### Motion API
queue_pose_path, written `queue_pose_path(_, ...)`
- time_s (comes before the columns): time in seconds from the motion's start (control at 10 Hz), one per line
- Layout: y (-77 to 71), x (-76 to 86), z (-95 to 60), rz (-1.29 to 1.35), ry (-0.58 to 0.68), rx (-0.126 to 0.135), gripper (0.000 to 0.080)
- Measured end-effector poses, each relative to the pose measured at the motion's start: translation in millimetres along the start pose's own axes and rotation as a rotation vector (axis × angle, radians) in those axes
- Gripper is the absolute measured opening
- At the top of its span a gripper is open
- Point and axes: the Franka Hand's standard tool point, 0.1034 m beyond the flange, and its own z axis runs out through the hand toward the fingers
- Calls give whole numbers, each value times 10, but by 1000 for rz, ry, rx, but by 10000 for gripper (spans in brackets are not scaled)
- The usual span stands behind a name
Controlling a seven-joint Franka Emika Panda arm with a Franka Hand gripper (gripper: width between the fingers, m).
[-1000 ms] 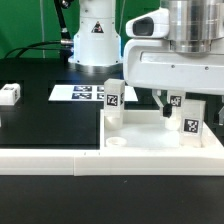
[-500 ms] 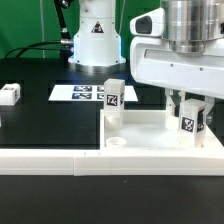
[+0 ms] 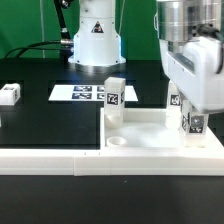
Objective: Assemble square table
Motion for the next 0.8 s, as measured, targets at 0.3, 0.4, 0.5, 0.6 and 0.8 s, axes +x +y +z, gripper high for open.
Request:
queue_pose_path(0.3,-1,37,-12,341,-92,71,292)
queue_pose_path(0.4,10,96,-20,382,-113,77,294)
queue_pose_path(0.5,11,104,-22,414,-107,73,294)
queue_pose_path(0.6,11,126,-24,464,-103,72,297)
queue_pose_path(0.8,22,183,-36,531,-66,66,301)
